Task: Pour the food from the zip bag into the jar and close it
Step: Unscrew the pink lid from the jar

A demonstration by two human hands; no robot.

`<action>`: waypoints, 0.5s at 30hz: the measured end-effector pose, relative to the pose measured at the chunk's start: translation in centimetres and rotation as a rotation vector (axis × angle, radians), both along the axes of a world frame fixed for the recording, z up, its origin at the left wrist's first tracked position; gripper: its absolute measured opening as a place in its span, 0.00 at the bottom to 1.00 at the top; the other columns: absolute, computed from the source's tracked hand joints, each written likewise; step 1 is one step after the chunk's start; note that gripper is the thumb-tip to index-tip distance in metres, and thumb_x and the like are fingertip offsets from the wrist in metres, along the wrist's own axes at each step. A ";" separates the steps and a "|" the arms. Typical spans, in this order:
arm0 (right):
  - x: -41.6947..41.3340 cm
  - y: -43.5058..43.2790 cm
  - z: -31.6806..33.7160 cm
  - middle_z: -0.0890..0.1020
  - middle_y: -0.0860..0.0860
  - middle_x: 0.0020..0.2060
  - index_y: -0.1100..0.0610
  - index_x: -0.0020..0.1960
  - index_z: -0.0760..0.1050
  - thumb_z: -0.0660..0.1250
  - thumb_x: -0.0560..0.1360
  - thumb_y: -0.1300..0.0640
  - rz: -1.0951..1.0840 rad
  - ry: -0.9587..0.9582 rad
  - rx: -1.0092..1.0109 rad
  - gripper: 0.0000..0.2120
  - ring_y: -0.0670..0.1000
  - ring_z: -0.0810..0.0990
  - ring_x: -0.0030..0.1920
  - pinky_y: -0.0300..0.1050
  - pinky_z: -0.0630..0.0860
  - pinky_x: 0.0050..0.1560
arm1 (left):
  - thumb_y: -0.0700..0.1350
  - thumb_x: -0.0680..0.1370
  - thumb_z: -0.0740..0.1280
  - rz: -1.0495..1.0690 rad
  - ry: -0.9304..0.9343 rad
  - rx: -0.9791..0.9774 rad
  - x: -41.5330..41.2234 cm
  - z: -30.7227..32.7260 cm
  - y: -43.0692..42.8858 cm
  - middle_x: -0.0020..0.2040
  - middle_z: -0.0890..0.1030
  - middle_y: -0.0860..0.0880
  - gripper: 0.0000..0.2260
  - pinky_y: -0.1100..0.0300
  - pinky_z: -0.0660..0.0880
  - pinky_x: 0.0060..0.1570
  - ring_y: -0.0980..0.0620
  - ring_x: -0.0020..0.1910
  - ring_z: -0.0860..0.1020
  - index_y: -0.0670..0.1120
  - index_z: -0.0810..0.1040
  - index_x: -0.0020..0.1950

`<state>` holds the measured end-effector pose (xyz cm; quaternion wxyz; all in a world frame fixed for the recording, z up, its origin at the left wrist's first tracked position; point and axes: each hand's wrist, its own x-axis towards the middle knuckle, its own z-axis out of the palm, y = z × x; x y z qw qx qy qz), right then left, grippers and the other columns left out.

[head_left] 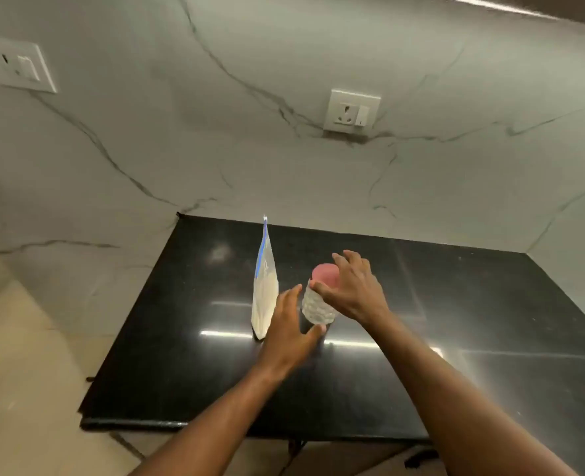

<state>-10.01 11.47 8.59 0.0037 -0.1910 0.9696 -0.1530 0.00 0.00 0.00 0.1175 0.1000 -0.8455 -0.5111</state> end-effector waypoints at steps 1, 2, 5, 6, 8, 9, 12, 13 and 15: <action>-0.8 -0.2 -0.2 0.66 0.55 0.78 0.54 0.79 0.65 0.66 0.73 0.29 0.005 0.002 0.054 0.44 0.59 0.67 0.76 0.60 0.74 0.67 | 0.55 0.76 0.77 0.009 -0.014 0.027 -1.2 -0.5 0.3 0.81 0.66 0.50 0.42 0.66 0.58 0.71 0.50 0.79 0.66 0.50 0.59 0.84; -1.7 -0.5 -0.3 0.68 0.55 0.75 0.54 0.77 0.68 0.64 0.71 0.25 0.005 0.006 0.123 0.44 0.59 0.70 0.73 0.58 0.76 0.64 | 0.58 0.74 0.78 0.013 -0.050 0.048 -2.6 -0.8 0.5 0.83 0.64 0.51 0.47 0.69 0.56 0.70 0.50 0.80 0.64 0.50 0.56 0.85; -3.9 -1.2 -0.7 0.77 0.53 0.62 0.53 0.64 0.77 0.61 0.71 0.23 0.034 0.013 0.245 0.38 0.55 0.79 0.59 0.52 0.81 0.53 | 0.63 0.67 0.81 0.012 -0.148 0.082 -6.9 -1.7 0.9 0.83 0.66 0.50 0.56 0.63 0.63 0.73 0.48 0.80 0.68 0.50 0.53 0.85; -4.2 -1.4 -0.7 0.78 0.53 0.59 0.53 0.61 0.78 0.61 0.71 0.25 0.048 0.031 0.259 0.34 0.55 0.80 0.55 0.51 0.81 0.50 | 0.64 0.66 0.82 0.003 -0.166 0.087 -7.8 -1.8 1.0 0.79 0.71 0.51 0.55 0.61 0.68 0.72 0.49 0.77 0.72 0.51 0.57 0.84; -5.2 -1.5 -0.7 0.79 0.52 0.54 0.52 0.58 0.79 0.64 0.72 0.30 0.092 0.025 0.277 0.28 0.53 0.81 0.50 0.48 0.81 0.48 | 0.66 0.65 0.81 -0.005 -0.154 0.067 -9.1 -2.9 0.9 0.68 0.79 0.58 0.46 0.66 0.75 0.63 0.56 0.67 0.79 0.56 0.67 0.78; -5.6 -1.5 -0.5 0.79 0.52 0.54 0.52 0.58 0.79 0.67 0.72 0.32 0.123 0.007 0.286 0.26 0.52 0.80 0.49 0.47 0.81 0.47 | 0.65 0.64 0.82 0.012 -0.146 0.075 -9.4 -3.5 0.9 0.64 0.80 0.61 0.43 0.67 0.76 0.61 0.60 0.63 0.80 0.58 0.70 0.75; -6.8 -1.3 0.3 0.78 0.50 0.58 0.51 0.63 0.78 0.73 0.71 0.41 0.308 -0.100 0.303 0.24 0.51 0.79 0.54 0.42 0.77 0.48 | 0.65 0.62 0.83 0.059 -0.116 0.093 -9.7 -4.3 0.5 0.57 0.79 0.68 0.37 0.78 0.74 0.50 0.75 0.58 0.76 0.65 0.72 0.66; -7.3 -1.2 0.7 0.77 0.50 0.61 0.50 0.66 0.77 0.75 0.70 0.46 0.412 -0.171 0.313 0.26 0.51 0.77 0.57 0.42 0.75 0.50 | 0.67 0.62 0.82 0.067 -0.121 0.048 -9.7 -4.2 0.5 0.55 0.77 0.72 0.36 0.84 0.69 0.46 0.83 0.57 0.71 0.67 0.69 0.65; -7.8 -0.6 2.0 0.74 0.48 0.68 0.47 0.72 0.74 0.77 0.69 0.53 0.578 -0.366 0.250 0.32 0.50 0.72 0.65 0.43 0.72 0.56 | 0.70 0.62 0.80 0.077 -0.114 0.010 -9.7 -4.0 0.5 0.52 0.72 0.76 0.38 0.90 0.60 0.43 0.90 0.54 0.65 0.71 0.66 0.67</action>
